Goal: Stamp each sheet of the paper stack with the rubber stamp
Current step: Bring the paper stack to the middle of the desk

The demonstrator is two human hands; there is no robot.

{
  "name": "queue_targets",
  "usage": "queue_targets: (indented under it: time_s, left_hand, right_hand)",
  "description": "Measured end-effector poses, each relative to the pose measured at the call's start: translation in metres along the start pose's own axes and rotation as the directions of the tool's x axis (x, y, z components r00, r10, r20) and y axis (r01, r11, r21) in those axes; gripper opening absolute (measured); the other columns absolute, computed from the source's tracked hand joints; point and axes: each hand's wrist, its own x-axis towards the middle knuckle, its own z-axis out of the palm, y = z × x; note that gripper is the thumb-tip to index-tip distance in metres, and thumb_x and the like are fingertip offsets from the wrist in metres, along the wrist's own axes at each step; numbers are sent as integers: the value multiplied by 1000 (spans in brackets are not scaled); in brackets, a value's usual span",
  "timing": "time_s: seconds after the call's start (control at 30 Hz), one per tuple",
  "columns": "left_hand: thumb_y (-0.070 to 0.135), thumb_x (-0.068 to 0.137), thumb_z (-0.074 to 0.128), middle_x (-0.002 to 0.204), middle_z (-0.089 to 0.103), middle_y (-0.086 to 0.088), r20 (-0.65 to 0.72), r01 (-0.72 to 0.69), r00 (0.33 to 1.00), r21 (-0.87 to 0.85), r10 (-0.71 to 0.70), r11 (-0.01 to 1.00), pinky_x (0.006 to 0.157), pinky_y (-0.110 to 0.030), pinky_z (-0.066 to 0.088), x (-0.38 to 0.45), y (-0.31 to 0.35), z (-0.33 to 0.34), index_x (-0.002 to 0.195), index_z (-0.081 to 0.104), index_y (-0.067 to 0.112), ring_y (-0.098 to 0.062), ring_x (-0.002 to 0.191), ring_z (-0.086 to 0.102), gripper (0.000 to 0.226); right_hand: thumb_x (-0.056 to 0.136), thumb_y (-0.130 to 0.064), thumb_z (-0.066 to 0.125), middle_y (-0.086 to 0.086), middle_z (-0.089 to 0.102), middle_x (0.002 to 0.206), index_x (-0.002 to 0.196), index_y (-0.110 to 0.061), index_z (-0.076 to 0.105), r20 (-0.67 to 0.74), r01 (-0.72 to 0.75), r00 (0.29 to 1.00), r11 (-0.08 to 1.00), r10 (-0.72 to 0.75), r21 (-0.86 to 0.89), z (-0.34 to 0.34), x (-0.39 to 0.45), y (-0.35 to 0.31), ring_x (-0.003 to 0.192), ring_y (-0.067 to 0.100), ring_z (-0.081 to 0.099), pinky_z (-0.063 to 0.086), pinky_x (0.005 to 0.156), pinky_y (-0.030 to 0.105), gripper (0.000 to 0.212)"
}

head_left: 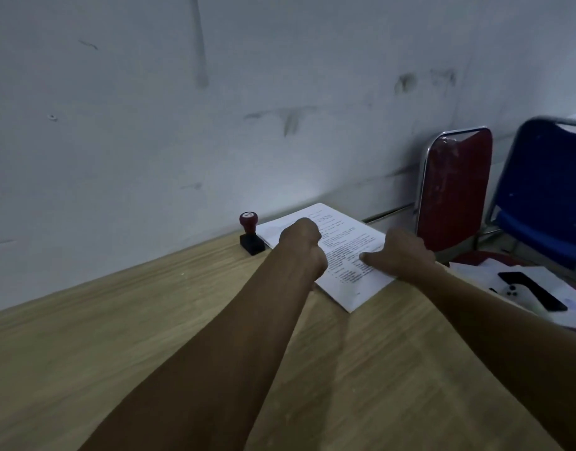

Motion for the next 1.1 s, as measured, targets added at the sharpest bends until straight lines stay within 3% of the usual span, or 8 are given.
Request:
queue_targets:
  time_s: [0.03,0.13,0.27,0.37,0.5,0.8,0.97,1.1]
  left_hand:
    - [2,87,56,72,34,-5,-23,-10,1000,26,10,1000,52,-30,32,2,0,1,68,36,8,-25,61,35,27]
    - [2,86,58,66,36,-4,-90,26,996,-26,-28,999,45,-27,21,7,0,4,65,41,6,-21,54,28,26]
    - [0,83,59,61,46,-7,-81,83,993,3,-83,997,48,-26,35,14,-3,14,62,45,2,-24,51,41,26]
    - [-1,85,52,76,64,-10,-45,5,999,33,-3,999,44,-24,46,11,-16,30,83,57,2,-27,59,58,7]
    - [4,84,49,120,62,-12,-77,-261,954,257,289,930,68,-31,54,27,-35,42,122,53,5,-29,99,63,39]
    - [4,88,41,121,63,-2,144,-544,830,425,540,723,87,-44,56,19,-38,7,120,55,17,-26,104,61,37]
    - [-10,83,49,83,71,24,305,-689,725,299,618,661,58,-11,52,-11,-32,-52,83,65,38,7,76,66,51]
    - [-7,84,59,105,69,20,310,-723,691,295,653,625,76,-27,54,-37,-32,-110,98,63,42,-3,95,65,52]
  right_hand:
    - [73,-60,73,15,57,127,128,-10,51,-10,3,1000,1000,-3,5,1,0,0,115,35,56,50,92,45,78]
    - [75,-60,71,16,54,130,130,-11,49,-36,3,999,1000,-2,16,6,-3,1,119,36,52,47,94,45,77]
    - [77,-58,71,19,53,130,129,-6,49,-49,25,999,999,-23,46,9,-4,3,120,38,51,47,98,51,77]
    - [78,-57,69,19,52,132,131,-5,48,-68,27,997,999,-25,32,10,-6,3,123,38,49,44,100,50,77]
    - [80,-57,66,18,51,136,133,-7,46,-83,17,996,999,-15,27,13,-9,3,126,37,47,42,103,50,76]
    - [74,-62,70,15,55,128,131,-8,47,-41,-22,999,979,31,204,11,-17,5,117,33,55,47,97,49,81]
    - [73,-42,83,3,68,103,110,-11,64,9,-30,999,694,33,719,-7,-30,-8,80,12,62,48,61,26,52]
    - [78,-30,81,5,76,100,108,-12,72,152,-83,980,431,-127,899,-34,-48,-26,84,25,73,59,72,38,37]
